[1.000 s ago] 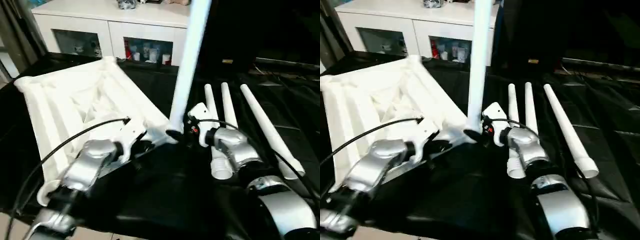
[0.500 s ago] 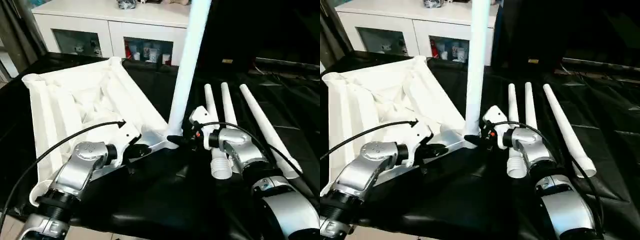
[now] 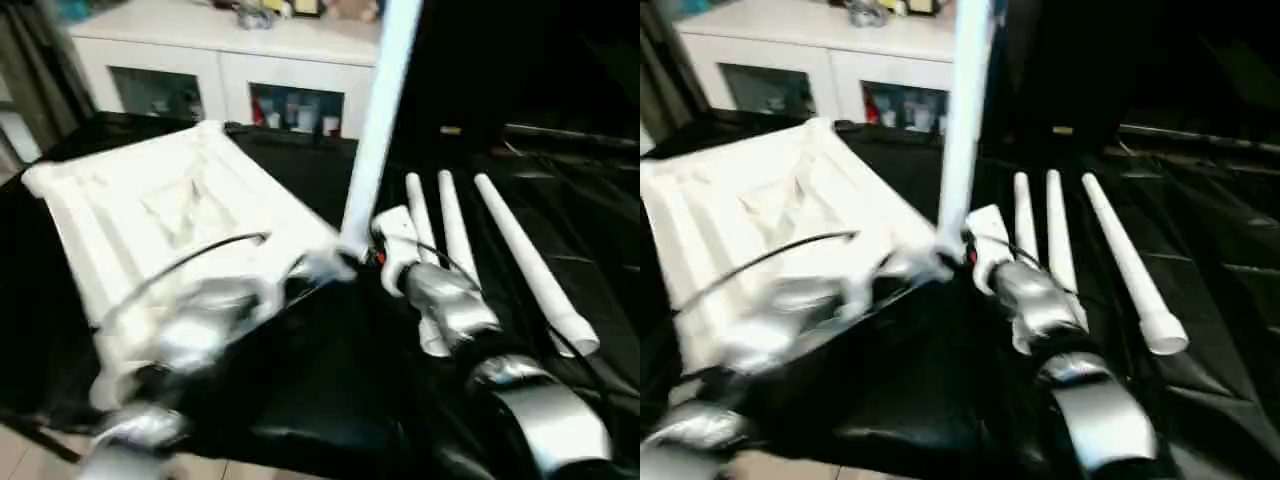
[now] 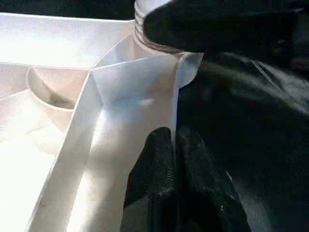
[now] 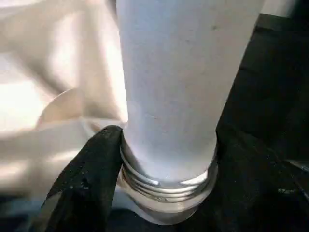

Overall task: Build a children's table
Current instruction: Insert table leg to table base

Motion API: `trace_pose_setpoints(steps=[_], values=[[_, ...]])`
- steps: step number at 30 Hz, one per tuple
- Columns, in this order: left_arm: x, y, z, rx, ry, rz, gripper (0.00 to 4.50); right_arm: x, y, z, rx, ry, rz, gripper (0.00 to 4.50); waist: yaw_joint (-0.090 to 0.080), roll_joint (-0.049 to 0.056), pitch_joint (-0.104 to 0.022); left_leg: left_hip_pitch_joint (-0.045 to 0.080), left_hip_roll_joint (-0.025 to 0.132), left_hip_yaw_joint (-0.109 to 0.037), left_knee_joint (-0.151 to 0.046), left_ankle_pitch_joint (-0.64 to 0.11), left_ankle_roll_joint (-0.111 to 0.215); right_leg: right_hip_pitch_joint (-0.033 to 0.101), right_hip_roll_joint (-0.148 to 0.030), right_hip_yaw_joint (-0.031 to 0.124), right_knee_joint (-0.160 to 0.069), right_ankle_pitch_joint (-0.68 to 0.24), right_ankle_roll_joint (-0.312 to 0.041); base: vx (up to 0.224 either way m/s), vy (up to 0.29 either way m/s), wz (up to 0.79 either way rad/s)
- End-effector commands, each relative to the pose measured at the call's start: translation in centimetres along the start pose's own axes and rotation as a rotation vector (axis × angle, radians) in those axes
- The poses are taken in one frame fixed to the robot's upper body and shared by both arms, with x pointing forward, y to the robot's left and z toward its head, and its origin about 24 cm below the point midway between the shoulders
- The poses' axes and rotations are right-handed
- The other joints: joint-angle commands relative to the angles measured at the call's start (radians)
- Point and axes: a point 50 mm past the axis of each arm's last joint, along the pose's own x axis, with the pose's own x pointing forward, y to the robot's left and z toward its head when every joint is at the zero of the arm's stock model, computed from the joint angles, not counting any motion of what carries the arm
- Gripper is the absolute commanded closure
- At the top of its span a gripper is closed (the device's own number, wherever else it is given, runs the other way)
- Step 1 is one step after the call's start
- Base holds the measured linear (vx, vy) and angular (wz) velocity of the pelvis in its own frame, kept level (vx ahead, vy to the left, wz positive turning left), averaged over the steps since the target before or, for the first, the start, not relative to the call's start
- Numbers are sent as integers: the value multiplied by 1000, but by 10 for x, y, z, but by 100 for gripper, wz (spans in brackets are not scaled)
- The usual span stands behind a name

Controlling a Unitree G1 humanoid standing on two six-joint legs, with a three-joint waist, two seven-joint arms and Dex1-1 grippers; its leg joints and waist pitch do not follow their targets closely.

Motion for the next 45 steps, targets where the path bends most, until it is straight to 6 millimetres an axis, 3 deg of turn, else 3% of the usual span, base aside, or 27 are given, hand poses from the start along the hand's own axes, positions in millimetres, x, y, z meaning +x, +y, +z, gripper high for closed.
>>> trace_pose_setpoints(steps=[1,5,6,10,12,14,19,27,31,35,45], values=[[1,10,-14,-66,44,125,450,-1,18,-28,96,109,10,181,-1,-1,-42,3,43,-20,-75,-280,-7,21,-91,57,-104,-345,-132,0,0,0],[4,5,-10,-30,37,101,450,4,29,-11,18,16,72,181,1,-3,-46,-5,44,-16,-72,-234,12,26,-92,58,-94,-232,-151,0,0,0],[4,5,-10,-24,38,97,450,4,29,-9,24,-2,79,125,1,-5,-47,-7,42,-15,-70,-215,20,29,-91,57,-91,-208,-155,0,0,0],[2,5,-12,-7,32,68,450,2,25,-4,24,-45,109,102,1,-5,-46,-18,42,-16,-70,-195,41,33,-93,54,-92,-205,-157,0,0,0],[-4,7,-14,13,12,23,450,-1,18,1,-12,-81,182,75,-2,-6,-47,-25,44,-20,-71,-172,43,41,-95,52,-89,-204,-150,0,0,0],[-6,8,-14,22,3,6,450,-2,17,3,-30,-87,214,59,-3,-6,-47,-21,45,-17,-67,-165,54,38,-95,54,-88,-179,-165,0,0,0],[-27,17,-24,62,-7,-106,450,-16,-17,8,-224,-66,317,14,-1,-5,-49,-19,46,-13,-62,-129,78,38,-92,53,-81,-119,-207,0,0,0],[-53,12,-30,112,-26,-320,450,-30,-31,17,-297,-54,521,14,1,-1,-50,-19,49,-10,-59,-111,97,40,-89,53,-69,-48,-245,0,0,0],[-57,11,-32,113,-20,-347,450,-33,-27,13,-313,-20,621,14,3,-2,-54,-21,48,-8,-53,-81,114,38,-85,51,-61,17,-261,0,0,0],[-56,8,-32,116,-18,-357,450,-33,-21,8,-320,3,658,14,7,-5,-52,-20,49,-8,-54,-83,114,38,-86,51,-61,1,-260,0,0,0],[-59,6,-33,116,-16,-371,450,-33,-17,9,-301,0,691,110,10,-6,-55,-22,46,-8,-51,-62,116,40,-85,51,-57,24,-256,0,0,0]])
